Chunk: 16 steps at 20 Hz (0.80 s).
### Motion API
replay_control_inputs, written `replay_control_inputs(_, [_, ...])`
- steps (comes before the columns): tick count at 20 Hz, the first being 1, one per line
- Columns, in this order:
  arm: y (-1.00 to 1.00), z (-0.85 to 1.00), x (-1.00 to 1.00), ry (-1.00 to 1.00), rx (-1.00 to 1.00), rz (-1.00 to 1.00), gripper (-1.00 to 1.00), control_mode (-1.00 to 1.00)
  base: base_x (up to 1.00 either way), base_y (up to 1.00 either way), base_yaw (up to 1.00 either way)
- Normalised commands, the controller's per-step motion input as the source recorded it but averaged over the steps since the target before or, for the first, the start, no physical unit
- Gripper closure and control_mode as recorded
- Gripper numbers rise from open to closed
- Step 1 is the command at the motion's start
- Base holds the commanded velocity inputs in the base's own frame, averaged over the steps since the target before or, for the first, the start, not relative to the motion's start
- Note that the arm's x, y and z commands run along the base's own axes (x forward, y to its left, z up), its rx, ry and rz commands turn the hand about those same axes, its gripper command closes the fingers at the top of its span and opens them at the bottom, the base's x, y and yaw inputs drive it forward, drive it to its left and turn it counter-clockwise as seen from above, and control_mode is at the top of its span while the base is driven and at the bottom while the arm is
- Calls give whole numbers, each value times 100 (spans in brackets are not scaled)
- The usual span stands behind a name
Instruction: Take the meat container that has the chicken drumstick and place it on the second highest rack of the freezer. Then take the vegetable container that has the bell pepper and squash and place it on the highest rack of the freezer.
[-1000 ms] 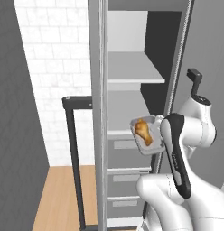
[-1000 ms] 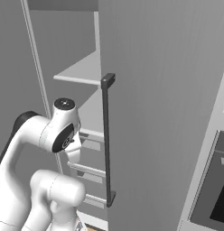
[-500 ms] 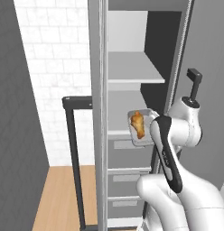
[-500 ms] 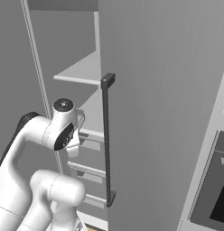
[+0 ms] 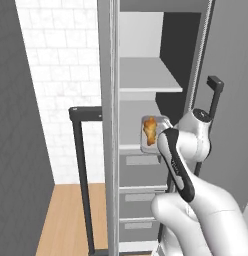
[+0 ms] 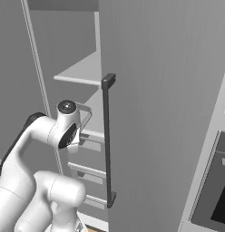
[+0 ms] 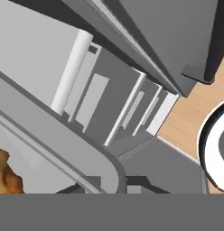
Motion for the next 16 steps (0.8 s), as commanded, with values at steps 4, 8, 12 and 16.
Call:
replay_control_inputs(4, [0,-2,46,1,6,-10,100,-100,0,0,0])
replay_control_inputs(8, [0,-7,58,1,2,-4,100,-100,0,0,0])
replay_control_inputs(12, [0,-12,53,3,0,-2,100,-100,0,0,0])
replay_control_inputs(16, [-3,-13,46,4,0,-2,100,-100,0,0,0])
